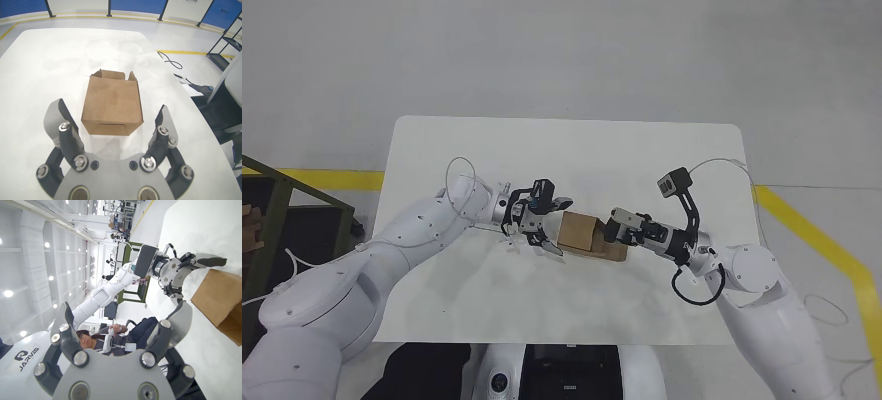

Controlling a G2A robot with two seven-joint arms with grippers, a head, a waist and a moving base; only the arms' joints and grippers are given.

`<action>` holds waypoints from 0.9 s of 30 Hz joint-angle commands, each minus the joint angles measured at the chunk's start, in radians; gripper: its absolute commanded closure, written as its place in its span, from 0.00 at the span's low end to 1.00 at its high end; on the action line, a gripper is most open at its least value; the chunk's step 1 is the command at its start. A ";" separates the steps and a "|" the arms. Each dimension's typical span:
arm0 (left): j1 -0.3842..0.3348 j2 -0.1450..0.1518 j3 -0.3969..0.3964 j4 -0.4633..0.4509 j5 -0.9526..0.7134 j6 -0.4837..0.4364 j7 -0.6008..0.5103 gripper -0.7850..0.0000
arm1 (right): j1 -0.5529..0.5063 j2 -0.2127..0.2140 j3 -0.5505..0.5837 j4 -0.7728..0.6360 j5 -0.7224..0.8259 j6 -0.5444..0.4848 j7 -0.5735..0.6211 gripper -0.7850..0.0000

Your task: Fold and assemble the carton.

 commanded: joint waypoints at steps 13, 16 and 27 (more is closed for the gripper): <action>0.029 0.004 -0.015 -0.014 -0.015 0.032 -0.018 0.00 | 0.000 0.000 0.000 0.000 0.000 0.000 0.000 0.00; 0.044 0.016 -0.025 -0.009 0.009 0.051 0.013 0.00 | 0.000 0.000 0.000 0.000 0.000 0.000 0.000 0.00; 0.072 0.019 -0.031 -0.004 0.112 0.152 0.098 0.00 | 0.000 0.000 0.000 0.000 0.000 0.000 0.000 0.00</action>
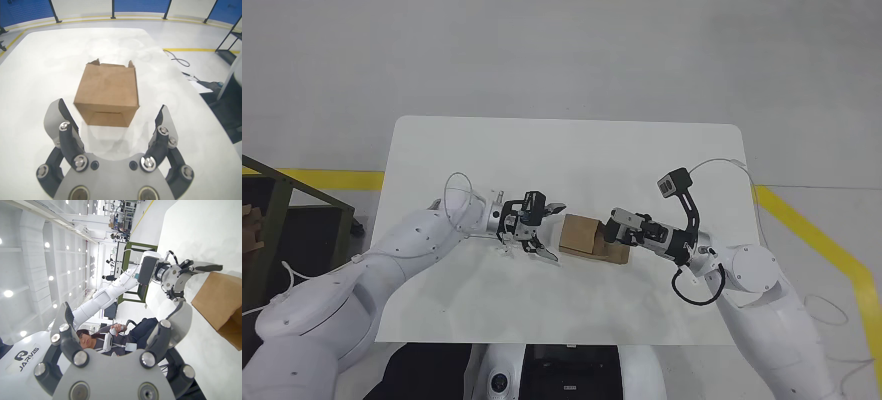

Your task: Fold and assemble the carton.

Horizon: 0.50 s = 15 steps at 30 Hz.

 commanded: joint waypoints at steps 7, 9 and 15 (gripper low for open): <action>-0.004 -0.026 0.006 0.022 -0.002 -0.037 0.024 0.00 | 0.000 0.000 0.000 0.000 0.000 0.000 0.000 0.00; -0.007 -0.033 0.010 0.026 -0.011 -0.045 0.016 0.00 | 0.000 0.000 0.000 0.000 0.000 0.000 0.000 0.00; -0.019 -0.054 0.018 0.060 -0.028 -0.058 0.003 0.00 | 0.000 0.000 0.000 0.000 0.000 0.000 0.000 0.00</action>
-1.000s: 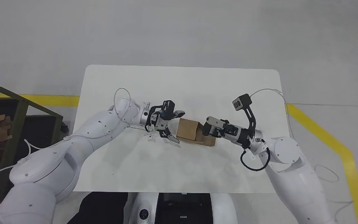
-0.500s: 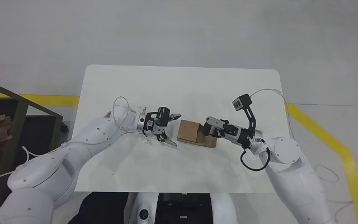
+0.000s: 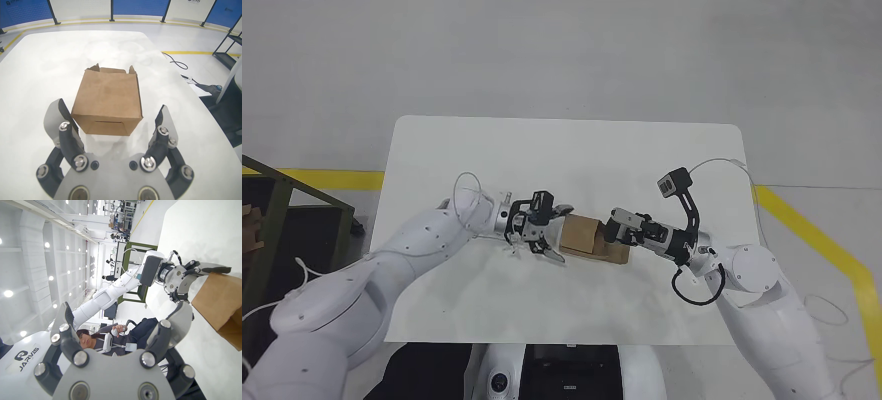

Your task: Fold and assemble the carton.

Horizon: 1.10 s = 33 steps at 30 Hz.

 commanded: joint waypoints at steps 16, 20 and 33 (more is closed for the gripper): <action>-0.020 -0.048 0.020 0.066 -0.014 -0.003 -0.003 0.00 | 0.000 0.000 0.000 0.000 0.000 0.000 0.000 1.00; -0.022 -0.053 0.024 0.073 -0.019 -0.003 -0.003 0.00 | -0.004 0.001 0.002 -0.012 -0.041 0.018 -0.027 1.00; -0.028 -0.059 0.037 0.082 -0.023 -0.006 -0.006 0.00 | -0.167 0.034 0.056 -0.110 -0.368 0.280 -0.080 1.00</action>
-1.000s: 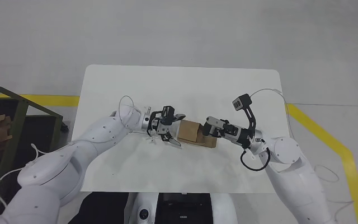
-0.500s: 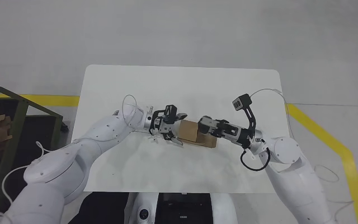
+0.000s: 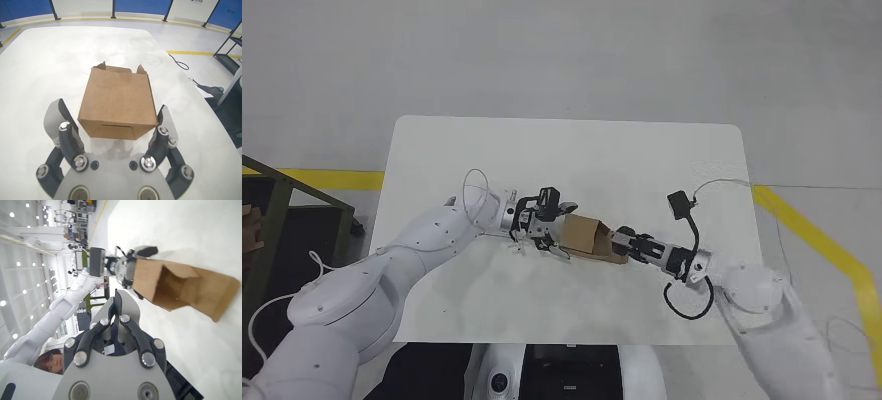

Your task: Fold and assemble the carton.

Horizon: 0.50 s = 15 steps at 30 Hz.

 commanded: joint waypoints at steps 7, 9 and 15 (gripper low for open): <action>-0.001 -0.005 0.007 0.004 0.002 -0.001 -0.001 0.00 | -0.013 -0.007 -0.059 0.100 -0.021 0.015 -0.067 1.00; -0.001 -0.006 0.009 0.005 0.005 0.000 0.000 0.00 | -0.003 -0.009 -0.077 0.126 -0.036 0.028 -0.088 1.00; -0.001 -0.010 0.009 0.014 0.008 0.008 0.007 0.00 | -0.002 -0.014 -0.098 0.149 -0.044 0.023 -0.139 1.00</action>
